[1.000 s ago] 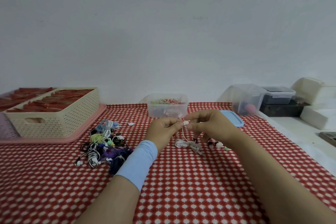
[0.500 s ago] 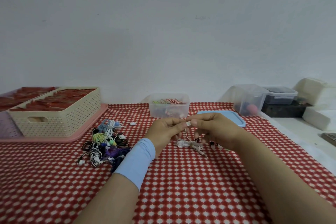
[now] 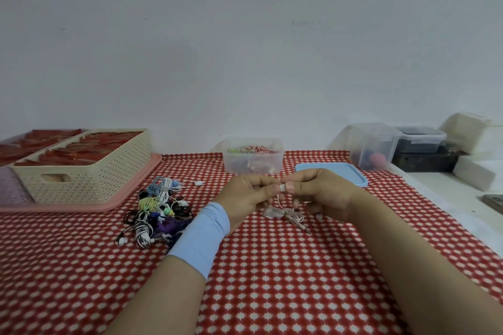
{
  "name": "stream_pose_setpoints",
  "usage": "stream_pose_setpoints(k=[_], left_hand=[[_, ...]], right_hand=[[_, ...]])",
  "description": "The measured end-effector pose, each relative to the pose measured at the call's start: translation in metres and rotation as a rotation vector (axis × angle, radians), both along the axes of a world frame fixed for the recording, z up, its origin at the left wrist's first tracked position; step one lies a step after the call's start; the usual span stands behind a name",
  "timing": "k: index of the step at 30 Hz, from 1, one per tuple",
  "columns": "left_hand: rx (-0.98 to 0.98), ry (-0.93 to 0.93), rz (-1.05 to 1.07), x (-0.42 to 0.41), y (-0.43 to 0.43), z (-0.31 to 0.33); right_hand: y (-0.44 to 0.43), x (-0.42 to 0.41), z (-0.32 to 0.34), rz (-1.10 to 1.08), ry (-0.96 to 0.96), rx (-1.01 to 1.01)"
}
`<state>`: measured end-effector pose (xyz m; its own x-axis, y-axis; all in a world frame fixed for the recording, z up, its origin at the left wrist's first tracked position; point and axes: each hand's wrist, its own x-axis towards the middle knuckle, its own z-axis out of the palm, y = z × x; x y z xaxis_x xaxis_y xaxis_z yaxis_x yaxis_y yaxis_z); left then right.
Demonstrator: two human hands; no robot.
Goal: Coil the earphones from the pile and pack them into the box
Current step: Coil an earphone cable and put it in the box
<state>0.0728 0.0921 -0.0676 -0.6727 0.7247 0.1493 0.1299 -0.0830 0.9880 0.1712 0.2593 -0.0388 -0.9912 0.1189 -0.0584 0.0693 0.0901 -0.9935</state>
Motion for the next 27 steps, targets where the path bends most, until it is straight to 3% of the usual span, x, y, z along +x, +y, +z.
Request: stream_pose_setpoints(k=[5,17,23,27], left_hand=[[0.07,-0.038,0.059,-0.0001,0.0034,0.0034],[-0.029,0.004,0.151,-0.0007,0.0041,0.0002],[-0.058,0.031,0.173,0.0006,0.0042,0.0003],[-0.044,0.022,0.149,0.0009,0.0025,0.0018]], right_hand=[[-0.0005,-0.0022,0.0031,-0.087,0.106,0.023],[-0.0025,0.0007,0.0028,-0.198,0.284,0.386],[-0.0043,-0.0016,0.0007,-0.186,0.319,0.464],[-0.0016,0.0005,0.0018,-0.147,0.241,0.322]])
